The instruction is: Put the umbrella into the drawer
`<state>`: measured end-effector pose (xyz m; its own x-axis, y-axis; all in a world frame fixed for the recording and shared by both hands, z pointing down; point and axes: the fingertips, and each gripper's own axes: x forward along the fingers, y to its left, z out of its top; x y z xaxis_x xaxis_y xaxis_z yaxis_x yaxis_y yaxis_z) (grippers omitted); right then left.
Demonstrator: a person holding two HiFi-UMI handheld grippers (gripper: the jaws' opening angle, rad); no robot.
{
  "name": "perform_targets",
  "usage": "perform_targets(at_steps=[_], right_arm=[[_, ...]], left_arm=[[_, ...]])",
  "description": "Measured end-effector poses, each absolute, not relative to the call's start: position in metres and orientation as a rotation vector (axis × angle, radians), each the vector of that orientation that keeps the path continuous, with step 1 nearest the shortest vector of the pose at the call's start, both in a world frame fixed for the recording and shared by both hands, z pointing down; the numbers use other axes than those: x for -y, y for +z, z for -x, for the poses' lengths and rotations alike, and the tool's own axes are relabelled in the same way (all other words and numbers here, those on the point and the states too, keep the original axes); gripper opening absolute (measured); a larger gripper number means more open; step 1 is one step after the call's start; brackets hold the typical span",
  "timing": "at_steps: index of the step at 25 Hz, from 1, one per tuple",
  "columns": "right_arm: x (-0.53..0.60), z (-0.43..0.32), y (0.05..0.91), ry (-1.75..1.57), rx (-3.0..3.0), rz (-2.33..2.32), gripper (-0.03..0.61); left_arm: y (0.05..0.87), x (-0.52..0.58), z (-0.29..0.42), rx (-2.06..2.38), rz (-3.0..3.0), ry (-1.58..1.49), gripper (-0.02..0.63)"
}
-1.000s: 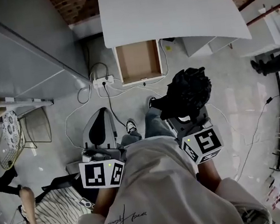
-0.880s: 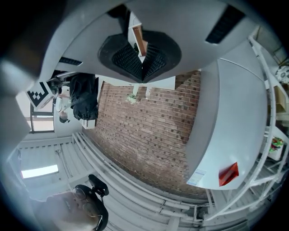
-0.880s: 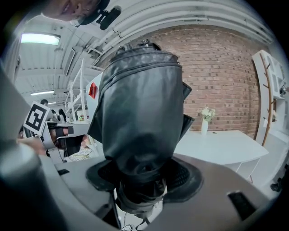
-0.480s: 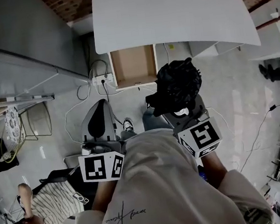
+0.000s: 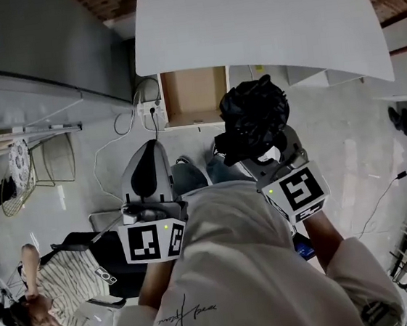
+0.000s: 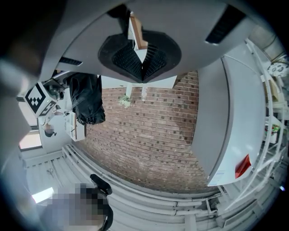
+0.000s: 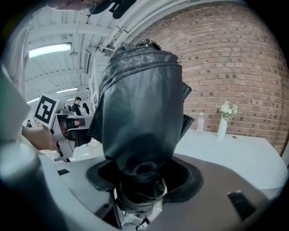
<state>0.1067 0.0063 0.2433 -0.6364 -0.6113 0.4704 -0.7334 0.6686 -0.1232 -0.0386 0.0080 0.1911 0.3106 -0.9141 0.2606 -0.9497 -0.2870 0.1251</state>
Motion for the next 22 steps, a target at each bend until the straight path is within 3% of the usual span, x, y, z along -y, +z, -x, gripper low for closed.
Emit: perform_targets(at_steps=[22], right_arm=[[0.02, -0.087, 0.31, 0.49, 2.483, -0.876, 0.267]], left_arm=[[0.238, 0.007, 0.072, 1.784, -2.123, 0.227, 0.018]])
